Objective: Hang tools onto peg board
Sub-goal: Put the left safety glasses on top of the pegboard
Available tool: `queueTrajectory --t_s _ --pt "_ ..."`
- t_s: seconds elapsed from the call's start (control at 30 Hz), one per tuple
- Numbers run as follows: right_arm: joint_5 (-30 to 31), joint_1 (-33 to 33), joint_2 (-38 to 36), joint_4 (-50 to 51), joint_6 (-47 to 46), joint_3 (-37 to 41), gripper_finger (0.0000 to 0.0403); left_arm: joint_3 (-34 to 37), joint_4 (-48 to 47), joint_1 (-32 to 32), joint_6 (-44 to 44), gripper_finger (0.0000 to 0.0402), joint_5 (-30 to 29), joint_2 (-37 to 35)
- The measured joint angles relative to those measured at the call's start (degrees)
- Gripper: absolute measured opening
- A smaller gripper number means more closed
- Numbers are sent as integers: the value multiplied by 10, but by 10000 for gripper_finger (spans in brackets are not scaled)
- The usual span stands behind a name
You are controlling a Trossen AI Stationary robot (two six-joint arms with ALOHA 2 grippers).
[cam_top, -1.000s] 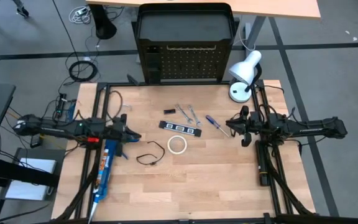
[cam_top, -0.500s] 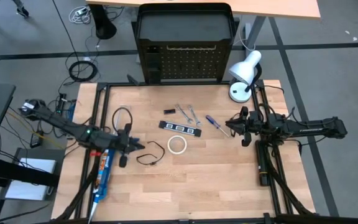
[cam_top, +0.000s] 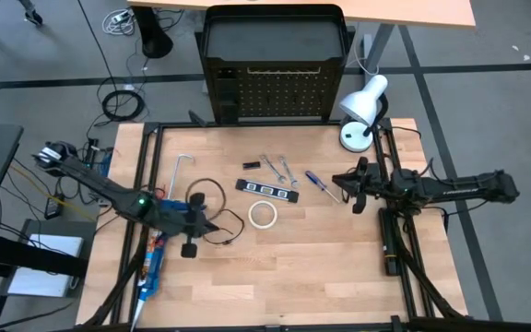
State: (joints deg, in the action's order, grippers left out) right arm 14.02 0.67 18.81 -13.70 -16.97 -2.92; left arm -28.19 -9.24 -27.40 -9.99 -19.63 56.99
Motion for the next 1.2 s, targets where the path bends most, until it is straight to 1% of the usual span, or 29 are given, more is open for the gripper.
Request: queueTrajectory --t_s 0.1,0.2,0.33,0.43,0.53,0.67,0.73,0.8,0.87,1.07,1.2 --pt "1 -5 14 -2 6 0 57 -11 0 -1 22 10 25 44" --pt "2 -5 22 -10 19 0 57 -28 -6 -6 22 12 30 89" --pt "1 -5 22 -20 30 0 57 -70 -63 -10 -2 29 31 135" --pt "-2 -5 22 -22 32 0 57 -110 -135 -13 -24 54 30 159" --pt "-4 -5 22 -22 32 0 57 -146 -194 -19 -36 93 33 173" --pt "-6 -5 22 -22 32 0 57 -174 -282 -20 -26 143 90 185" --pt "-6 -5 22 -22 32 0 57 -174 -326 -21 -6 154 108 185" --pt "-6 -5 22 -26 32 0 57 -174 -353 -22 11 157 110 185" --pt "-6 -5 22 -34 30 0 57 -174 -361 -22 32 157 110 185" --pt "-17 -5 22 -47 30 0 57 -174 -333 -22 112 157 109 187" --pt "-18 -6 22 -47 19 0 57 -168 -335 -22 161 157 101 193"
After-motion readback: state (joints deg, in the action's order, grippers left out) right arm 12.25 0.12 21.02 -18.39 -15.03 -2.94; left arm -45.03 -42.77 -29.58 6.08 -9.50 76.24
